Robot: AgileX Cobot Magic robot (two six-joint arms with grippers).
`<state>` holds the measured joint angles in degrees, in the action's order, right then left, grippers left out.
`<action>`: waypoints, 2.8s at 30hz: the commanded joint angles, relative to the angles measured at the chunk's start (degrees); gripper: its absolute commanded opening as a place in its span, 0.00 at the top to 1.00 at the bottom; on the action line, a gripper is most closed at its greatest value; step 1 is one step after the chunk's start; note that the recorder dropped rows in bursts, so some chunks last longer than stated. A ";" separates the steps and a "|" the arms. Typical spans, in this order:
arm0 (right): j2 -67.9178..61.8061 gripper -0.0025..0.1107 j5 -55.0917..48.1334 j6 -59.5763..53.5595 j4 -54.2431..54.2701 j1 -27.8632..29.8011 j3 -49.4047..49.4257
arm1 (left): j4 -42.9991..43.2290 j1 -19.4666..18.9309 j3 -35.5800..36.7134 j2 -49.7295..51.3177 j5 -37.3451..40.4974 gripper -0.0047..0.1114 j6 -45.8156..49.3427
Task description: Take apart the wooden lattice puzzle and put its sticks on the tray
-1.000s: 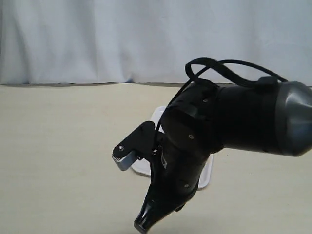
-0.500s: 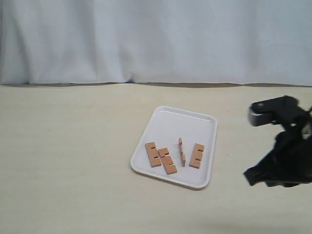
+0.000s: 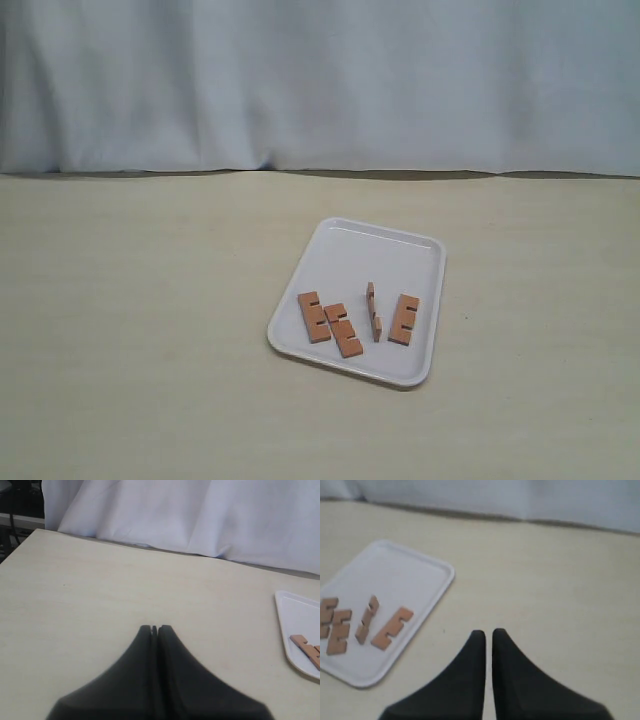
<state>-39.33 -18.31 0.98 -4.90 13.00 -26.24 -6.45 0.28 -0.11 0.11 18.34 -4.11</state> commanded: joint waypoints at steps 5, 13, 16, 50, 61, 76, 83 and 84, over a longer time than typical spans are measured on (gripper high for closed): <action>21.18 0.94 8.27 0.30 1.45 0.34 7.71 | -0.03 0.42 0.11 -0.11 -0.64 0.96 -0.20; 32.39 0.94 7.46 0.30 1.45 0.34 9.35 | -0.03 0.42 0.11 -0.11 -0.64 0.96 -0.20; 33.66 0.94 7.31 0.30 3.92 0.34 9.35 | -0.03 0.42 0.11 -0.11 -0.64 0.96 -0.20; 39.33 0.94 6.56 -0.35 23.64 0.22 14.85 | -0.03 0.42 0.11 -0.11 -0.64 0.96 -0.20; 39.33 0.94 15.27 -10.75 17.89 0.22 26.24 | -0.03 0.42 0.11 -0.11 -0.64 0.96 -0.20; 39.33 0.94 3.82 -9.83 18.96 0.22 26.24 | -0.03 0.42 0.11 -0.11 -0.64 0.96 -0.20; 39.33 0.94 2.53 -12.02 18.96 0.22 26.24 | -0.03 0.42 0.11 -0.11 -0.64 0.96 -0.20; 39.33 0.94 2.53 -12.02 18.96 0.22 26.24 | -0.03 0.42 0.11 -0.11 -0.64 0.96 -0.20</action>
<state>-0.25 -15.54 -10.39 13.90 13.00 -0.21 -6.45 0.28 -0.11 0.11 18.34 -4.11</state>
